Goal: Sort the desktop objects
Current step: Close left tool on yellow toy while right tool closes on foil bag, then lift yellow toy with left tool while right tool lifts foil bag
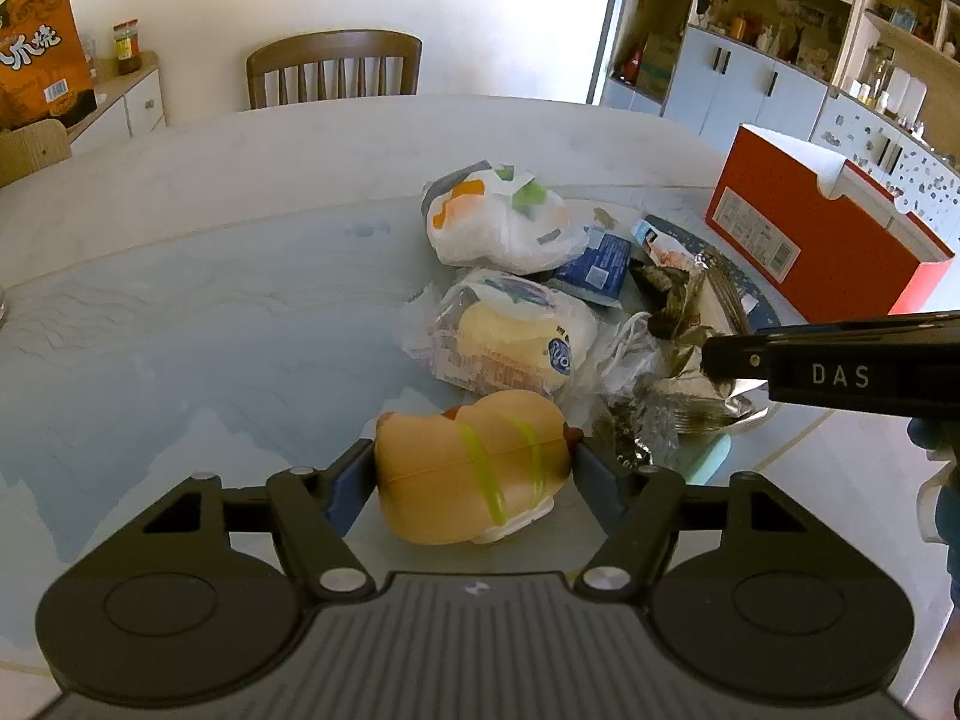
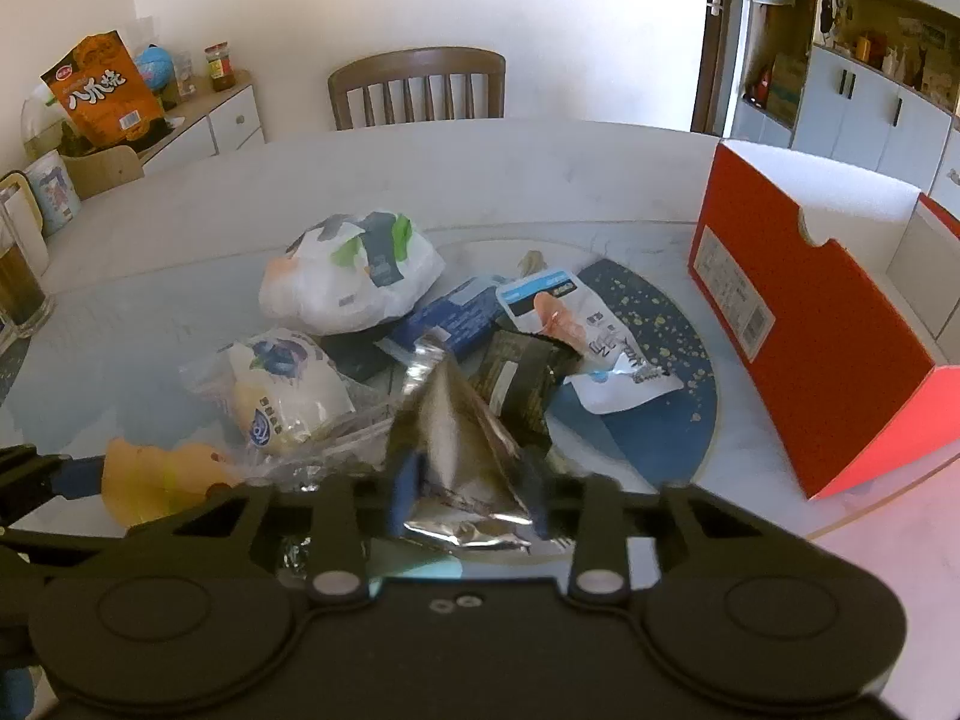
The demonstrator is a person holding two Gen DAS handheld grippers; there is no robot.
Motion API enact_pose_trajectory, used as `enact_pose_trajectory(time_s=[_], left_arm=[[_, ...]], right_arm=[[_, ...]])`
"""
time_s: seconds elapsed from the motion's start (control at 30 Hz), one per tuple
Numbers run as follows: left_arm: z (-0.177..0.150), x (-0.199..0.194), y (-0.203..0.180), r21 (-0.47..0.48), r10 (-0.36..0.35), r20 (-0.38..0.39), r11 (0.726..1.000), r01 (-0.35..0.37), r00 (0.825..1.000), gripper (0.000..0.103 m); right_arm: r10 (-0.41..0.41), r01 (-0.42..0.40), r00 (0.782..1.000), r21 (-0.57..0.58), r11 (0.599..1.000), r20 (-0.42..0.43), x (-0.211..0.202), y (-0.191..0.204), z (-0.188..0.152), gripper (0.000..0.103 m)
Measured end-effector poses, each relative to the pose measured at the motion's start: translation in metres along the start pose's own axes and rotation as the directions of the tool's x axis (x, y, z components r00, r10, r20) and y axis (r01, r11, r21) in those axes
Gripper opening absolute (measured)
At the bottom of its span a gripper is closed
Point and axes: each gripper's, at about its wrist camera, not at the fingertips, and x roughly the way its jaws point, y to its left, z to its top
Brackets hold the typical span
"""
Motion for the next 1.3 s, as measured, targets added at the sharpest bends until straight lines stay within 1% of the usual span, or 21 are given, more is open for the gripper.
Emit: enact_pose_trajectory(time_s=[0.03,0.07,0.1,0.13,0.17,0.2,0.3,0.37,0.4,0.47,0.53,0.6,0.67,0.7,0.77,0.83,1.0,1.07,1.2,1.27,1.3], left_arm=[[0.001,-0.002,0.000,-0.001,-0.003,0.002,1.000,0.003,1.000,0.070],[0.001,-0.003,0.001,-0.003,-0.006,0.004,1.000,0.006,1.000,0.070],[0.002,-0.005,0.001,-0.004,-0.008,0.006,1.000,0.008,1.000,0.070],[0.002,-0.006,0.001,-0.004,-0.009,0.006,1.000,0.009,1.000,0.070],[0.003,-0.008,0.001,-0.005,-0.011,0.007,1.000,0.011,1.000,0.070],[0.004,-0.010,0.001,-0.005,-0.014,0.010,1.000,0.014,1.000,0.070],[0.006,-0.014,0.000,-0.002,-0.020,0.017,1.000,0.020,1.000,0.069],[0.006,-0.015,0.000,0.000,-0.024,0.021,1.000,0.024,1.000,0.069],[0.007,-0.016,0.000,0.001,-0.024,0.022,1.000,0.024,0.999,0.069],[0.007,-0.016,-0.001,0.002,-0.026,0.019,1.000,0.026,0.999,0.069],[0.006,-0.015,-0.002,0.005,-0.028,0.014,1.000,0.028,1.000,0.069],[0.004,-0.014,-0.003,0.007,-0.029,0.010,1.000,0.029,1.000,0.069],[0.002,-0.012,-0.003,0.009,-0.028,0.003,1.000,0.028,1.000,0.069],[0.001,-0.011,-0.003,0.010,-0.028,-0.001,1.000,0.028,1.000,0.069],[0.000,-0.010,-0.002,0.012,-0.027,-0.006,1.000,0.027,1.000,0.069],[-0.001,-0.009,-0.002,0.012,-0.027,-0.011,1.000,0.028,1.000,0.069],[-0.002,-0.007,0.000,0.010,-0.028,-0.020,1.000,0.028,0.999,0.069],[-0.002,-0.006,0.001,0.008,-0.027,-0.022,1.000,0.027,0.999,0.069],[-0.002,-0.005,0.003,0.004,-0.028,-0.023,1.000,0.028,0.999,0.069],[-0.001,-0.004,0.003,0.002,-0.030,-0.024,1.000,0.030,0.999,0.069],[-0.001,-0.004,0.003,0.002,-0.031,-0.023,1.000,0.031,0.999,0.069]], right_arm=[[0.000,0.000,1.000,-0.003,1.000,0.003,-0.001,0.000,0.001,0.027],[-0.001,0.001,1.000,-0.007,1.000,0.006,-0.003,0.000,0.002,0.025],[-0.004,0.004,1.000,-0.012,1.000,0.009,-0.004,0.001,0.002,0.018],[-0.005,0.005,1.000,-0.016,1.000,0.013,-0.006,0.001,0.003,0.003],[0.003,-0.003,1.000,-0.017,1.000,0.014,-0.008,0.001,0.003,0.003],[-0.002,0.003,1.000,-0.017,1.000,0.016,-0.010,0.001,0.004,0.001],[0.002,-0.002,1.000,-0.019,1.000,0.022,-0.013,0.001,0.005,0.002],[-0.004,0.004,0.999,-0.012,1.000,0.036,-0.018,-0.001,0.006,0.012],[-0.014,0.015,0.999,-0.016,1.000,0.049,-0.021,-0.002,0.007,0.021],[-0.003,0.003,0.998,-0.008,1.000,0.062,-0.024,-0.007,0.007,0.026],[-0.011,0.012,0.999,-0.005,1.000,0.050,-0.021,-0.012,0.007,0.050],[-0.021,0.021,0.998,0.006,1.000,0.054,-0.018,-0.017,0.004,0.053],[-0.033,0.033,0.999,0.011,0.999,0.040,-0.011,-0.020,0.002,0.063],[-0.038,0.038,0.999,0.016,0.999,0.035,-0.008,-0.021,0.000,0.069],[-0.014,0.013,0.999,0.034,0.999,0.032,-0.004,-0.024,-0.002,0.073],[-0.010,0.009,1.000,0.037,0.999,0.025,0.001,-0.024,-0.003,0.085],[0.004,-0.004,1.000,0.029,1.000,0.001,0.015,-0.020,-0.004,0.086],[0.006,-0.006,1.000,0.034,0.999,-0.009,0.020,-0.019,-0.004,0.082],[0.016,-0.015,1.000,0.043,0.999,-0.018,0.024,-0.019,-0.003,0.080],[0.018,-0.017,1.000,0.040,0.999,-0.021,0.024,-0.018,-0.003,0.077],[0.020,-0.019,1.000,0.041,0.999,-0.025,0.024,-0.018,-0.003,0.073]])
